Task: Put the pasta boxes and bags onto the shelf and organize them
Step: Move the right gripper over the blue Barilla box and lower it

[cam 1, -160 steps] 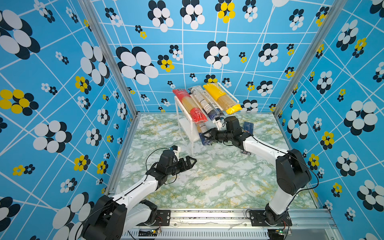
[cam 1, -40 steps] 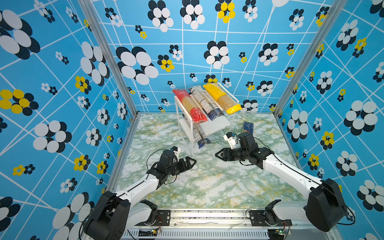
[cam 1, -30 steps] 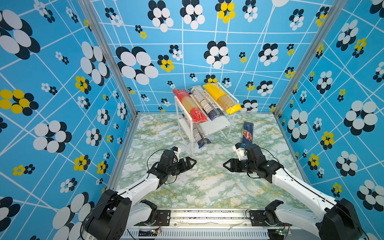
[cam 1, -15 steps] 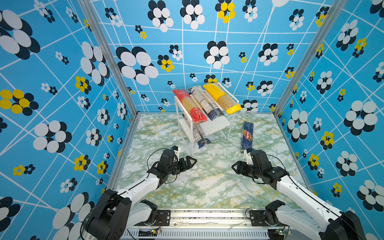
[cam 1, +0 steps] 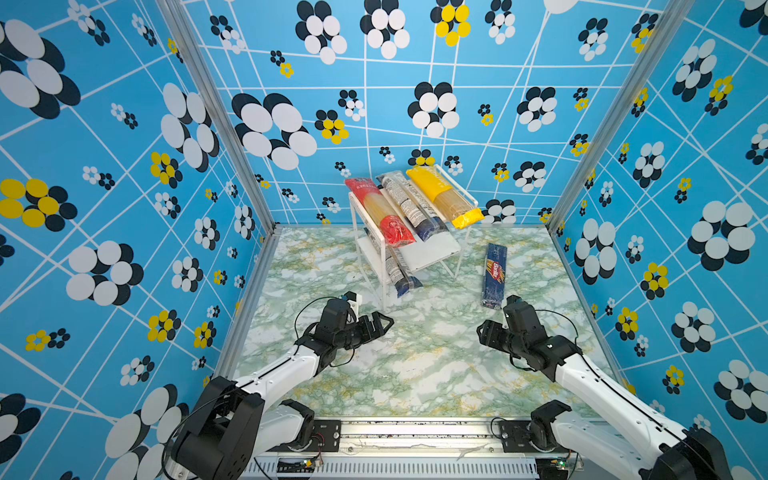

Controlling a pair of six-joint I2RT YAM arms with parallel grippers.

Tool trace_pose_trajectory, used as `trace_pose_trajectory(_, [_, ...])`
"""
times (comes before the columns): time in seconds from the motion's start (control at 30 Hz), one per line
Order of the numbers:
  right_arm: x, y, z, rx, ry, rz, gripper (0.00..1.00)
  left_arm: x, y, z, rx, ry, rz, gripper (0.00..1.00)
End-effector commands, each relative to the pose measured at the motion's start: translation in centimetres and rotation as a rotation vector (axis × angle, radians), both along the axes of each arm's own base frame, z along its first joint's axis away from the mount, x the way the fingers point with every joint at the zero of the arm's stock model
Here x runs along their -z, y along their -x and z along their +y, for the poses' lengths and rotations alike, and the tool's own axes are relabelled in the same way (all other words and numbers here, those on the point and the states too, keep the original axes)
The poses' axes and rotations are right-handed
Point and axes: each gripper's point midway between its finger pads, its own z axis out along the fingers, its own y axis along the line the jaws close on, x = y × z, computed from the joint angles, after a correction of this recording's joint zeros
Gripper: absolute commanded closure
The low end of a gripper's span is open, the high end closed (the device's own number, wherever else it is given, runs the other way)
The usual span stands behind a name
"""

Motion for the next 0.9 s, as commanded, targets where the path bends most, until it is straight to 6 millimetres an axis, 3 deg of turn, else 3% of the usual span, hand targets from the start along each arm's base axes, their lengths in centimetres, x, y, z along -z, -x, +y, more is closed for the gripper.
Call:
trace_pose_trajectory(0.0, [0.0,-1.0,-1.3,0.093,0.018,-0.055,0.29,-0.9,-0.5,-0.2,0.005,0.017,-0.020,0.01])
trace_pose_trajectory(0.27, [-0.4,-2.7,-3.3,0.225,0.048,-0.144,0.28,-1.1,-0.3,0.0,-0.002,0.014,-0.027,0.01])
trace_pose_trajectory(0.87, [-0.4,-6.7,-3.8,0.241,0.100,-0.187,0.27,-1.3,-0.2,0.1,0.003,0.009,-0.034,0.01])
